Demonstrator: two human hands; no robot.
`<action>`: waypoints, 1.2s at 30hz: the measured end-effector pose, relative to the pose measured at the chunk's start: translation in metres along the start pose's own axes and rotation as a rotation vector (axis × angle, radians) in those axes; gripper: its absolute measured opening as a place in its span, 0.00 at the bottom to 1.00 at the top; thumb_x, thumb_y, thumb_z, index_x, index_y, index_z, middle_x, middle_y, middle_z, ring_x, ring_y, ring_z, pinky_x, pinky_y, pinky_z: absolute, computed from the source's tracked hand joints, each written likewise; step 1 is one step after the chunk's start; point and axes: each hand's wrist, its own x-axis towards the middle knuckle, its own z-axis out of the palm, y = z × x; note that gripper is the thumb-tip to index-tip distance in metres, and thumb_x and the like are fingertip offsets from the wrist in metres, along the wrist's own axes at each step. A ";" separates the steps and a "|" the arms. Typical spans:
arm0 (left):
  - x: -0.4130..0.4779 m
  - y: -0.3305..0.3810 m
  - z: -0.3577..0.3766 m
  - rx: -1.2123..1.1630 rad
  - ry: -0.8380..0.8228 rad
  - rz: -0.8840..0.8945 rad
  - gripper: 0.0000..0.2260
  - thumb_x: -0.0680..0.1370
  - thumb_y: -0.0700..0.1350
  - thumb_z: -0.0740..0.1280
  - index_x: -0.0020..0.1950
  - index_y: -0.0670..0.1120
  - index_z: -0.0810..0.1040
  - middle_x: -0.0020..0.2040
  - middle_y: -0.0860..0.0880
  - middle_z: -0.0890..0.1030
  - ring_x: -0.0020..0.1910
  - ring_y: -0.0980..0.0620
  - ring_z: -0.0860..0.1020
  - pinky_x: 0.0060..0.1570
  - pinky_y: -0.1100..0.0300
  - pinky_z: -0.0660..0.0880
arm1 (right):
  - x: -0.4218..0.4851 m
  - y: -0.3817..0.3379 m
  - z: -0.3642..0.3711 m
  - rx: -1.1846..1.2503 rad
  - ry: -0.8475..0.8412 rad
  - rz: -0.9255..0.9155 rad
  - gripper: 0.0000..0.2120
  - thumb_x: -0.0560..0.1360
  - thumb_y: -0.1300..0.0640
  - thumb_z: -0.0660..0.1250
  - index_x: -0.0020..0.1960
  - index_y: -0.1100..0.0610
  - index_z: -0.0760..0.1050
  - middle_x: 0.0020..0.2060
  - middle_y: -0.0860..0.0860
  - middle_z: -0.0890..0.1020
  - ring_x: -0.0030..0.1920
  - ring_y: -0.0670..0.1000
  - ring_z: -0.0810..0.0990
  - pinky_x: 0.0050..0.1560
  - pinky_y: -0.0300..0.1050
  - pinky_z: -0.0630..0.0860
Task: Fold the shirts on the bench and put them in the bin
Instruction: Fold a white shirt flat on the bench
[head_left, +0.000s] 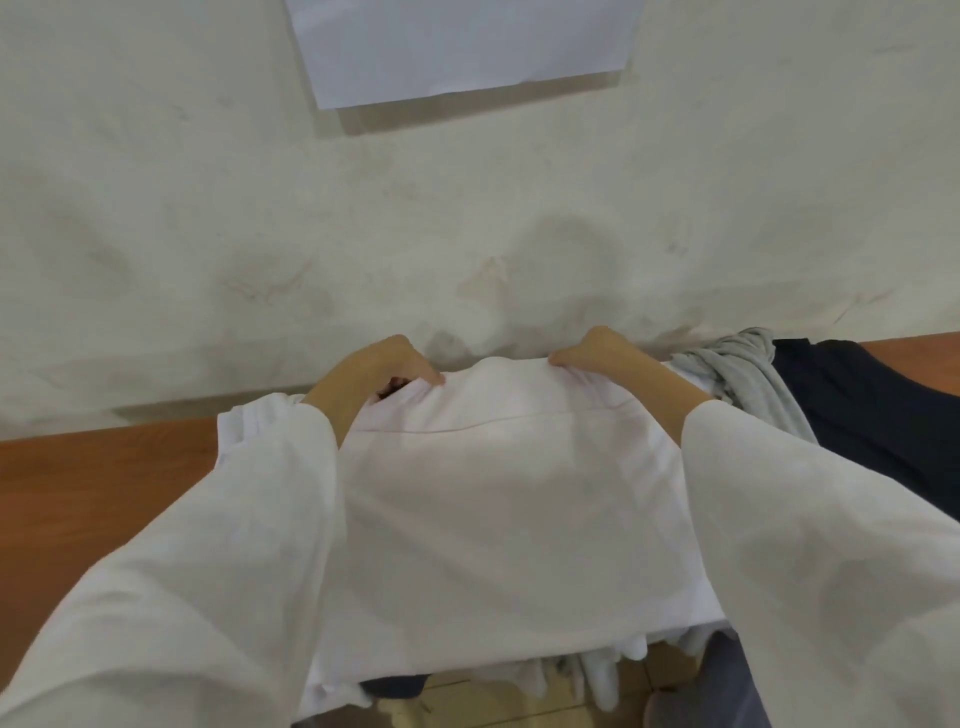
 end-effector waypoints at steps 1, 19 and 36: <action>0.000 0.003 -0.003 -0.145 -0.063 0.004 0.16 0.74 0.46 0.71 0.32 0.44 0.68 0.28 0.47 0.68 0.25 0.51 0.68 0.27 0.62 0.66 | 0.002 -0.001 0.000 0.015 -0.006 -0.007 0.18 0.72 0.54 0.70 0.58 0.62 0.75 0.49 0.54 0.76 0.55 0.56 0.76 0.56 0.47 0.72; -0.032 0.047 -0.051 -1.578 -0.262 0.519 0.07 0.78 0.41 0.64 0.47 0.39 0.79 0.46 0.44 0.80 0.47 0.46 0.79 0.54 0.52 0.76 | -0.016 -0.012 -0.057 1.793 -0.310 0.244 0.15 0.74 0.63 0.64 0.60 0.65 0.69 0.58 0.66 0.75 0.55 0.64 0.79 0.59 0.53 0.76; -0.208 -0.044 0.055 -1.016 0.433 0.504 0.05 0.71 0.34 0.70 0.38 0.43 0.78 0.35 0.50 0.77 0.34 0.59 0.73 0.36 0.68 0.69 | -0.169 0.037 -0.036 1.206 -0.086 -0.081 0.20 0.71 0.71 0.66 0.61 0.59 0.71 0.46 0.57 0.78 0.39 0.51 0.78 0.33 0.41 0.77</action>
